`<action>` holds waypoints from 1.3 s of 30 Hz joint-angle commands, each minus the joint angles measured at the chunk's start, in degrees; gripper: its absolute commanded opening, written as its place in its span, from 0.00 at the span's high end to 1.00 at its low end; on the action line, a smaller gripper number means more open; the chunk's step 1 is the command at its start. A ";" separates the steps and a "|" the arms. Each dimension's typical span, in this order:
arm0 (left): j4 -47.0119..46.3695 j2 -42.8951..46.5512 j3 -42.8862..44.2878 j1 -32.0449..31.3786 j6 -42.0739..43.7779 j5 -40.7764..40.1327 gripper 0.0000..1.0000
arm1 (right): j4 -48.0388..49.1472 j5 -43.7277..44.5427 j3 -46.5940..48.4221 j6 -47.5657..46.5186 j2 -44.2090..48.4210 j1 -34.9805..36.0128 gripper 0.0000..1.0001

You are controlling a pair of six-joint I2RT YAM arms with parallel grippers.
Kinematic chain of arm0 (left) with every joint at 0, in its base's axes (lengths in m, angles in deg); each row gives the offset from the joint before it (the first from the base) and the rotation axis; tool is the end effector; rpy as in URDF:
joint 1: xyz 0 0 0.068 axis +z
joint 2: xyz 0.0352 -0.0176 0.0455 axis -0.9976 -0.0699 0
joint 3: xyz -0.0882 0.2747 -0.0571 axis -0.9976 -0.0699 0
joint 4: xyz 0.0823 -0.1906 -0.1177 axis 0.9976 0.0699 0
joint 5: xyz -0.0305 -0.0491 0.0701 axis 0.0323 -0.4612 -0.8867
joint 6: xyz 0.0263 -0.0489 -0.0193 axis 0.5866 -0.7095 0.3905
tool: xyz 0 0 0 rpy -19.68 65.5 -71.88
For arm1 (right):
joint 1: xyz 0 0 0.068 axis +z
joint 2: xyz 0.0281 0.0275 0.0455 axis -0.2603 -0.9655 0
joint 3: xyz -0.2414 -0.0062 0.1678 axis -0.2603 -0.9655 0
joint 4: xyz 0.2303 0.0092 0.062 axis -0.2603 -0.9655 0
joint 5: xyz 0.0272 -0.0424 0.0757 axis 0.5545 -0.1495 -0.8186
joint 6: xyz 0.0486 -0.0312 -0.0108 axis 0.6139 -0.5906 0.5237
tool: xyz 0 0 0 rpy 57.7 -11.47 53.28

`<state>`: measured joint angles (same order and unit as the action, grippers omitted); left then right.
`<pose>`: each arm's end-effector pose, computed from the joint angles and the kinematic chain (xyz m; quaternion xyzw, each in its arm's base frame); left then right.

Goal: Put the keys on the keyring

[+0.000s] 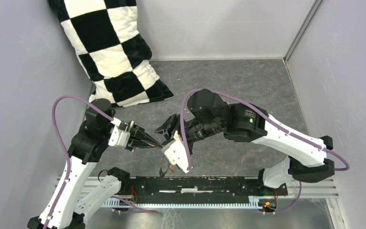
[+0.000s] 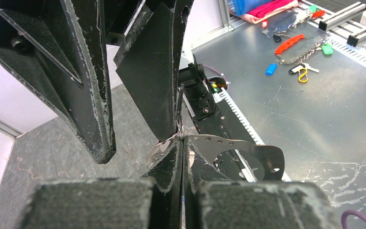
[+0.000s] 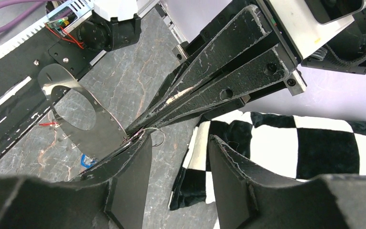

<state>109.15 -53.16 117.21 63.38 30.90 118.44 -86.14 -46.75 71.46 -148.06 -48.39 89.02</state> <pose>0.0494 -0.0666 0.4049 0.6451 0.3070 -0.4887 0.5008 0.0590 0.2639 0.4881 -0.8143 0.2321 0.2247 0.4822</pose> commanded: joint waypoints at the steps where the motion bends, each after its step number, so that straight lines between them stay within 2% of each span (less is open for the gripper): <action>1: 0.67 0.19 3.35 -0.16 0.04 7.19 0.98 | -3.50 0.47 2.04 -3.70 -0.11 -1.54 0.46; 13: 0.71 -0.02 4.05 -0.24 -1.47 7.55 0.98 | -3.43 -0.63 1.87 -6.01 0.01 -2.30 0.45; 39: 0.67 0.08 3.43 -0.20 -0.68 7.56 0.98 | -0.33 -2.89 -0.58 -2.41 4.64 -2.39 0.42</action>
<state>110.55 -53.66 118.24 63.36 30.86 118.97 -86.94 -49.62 71.64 -149.83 -45.79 87.21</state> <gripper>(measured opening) 0.023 0.574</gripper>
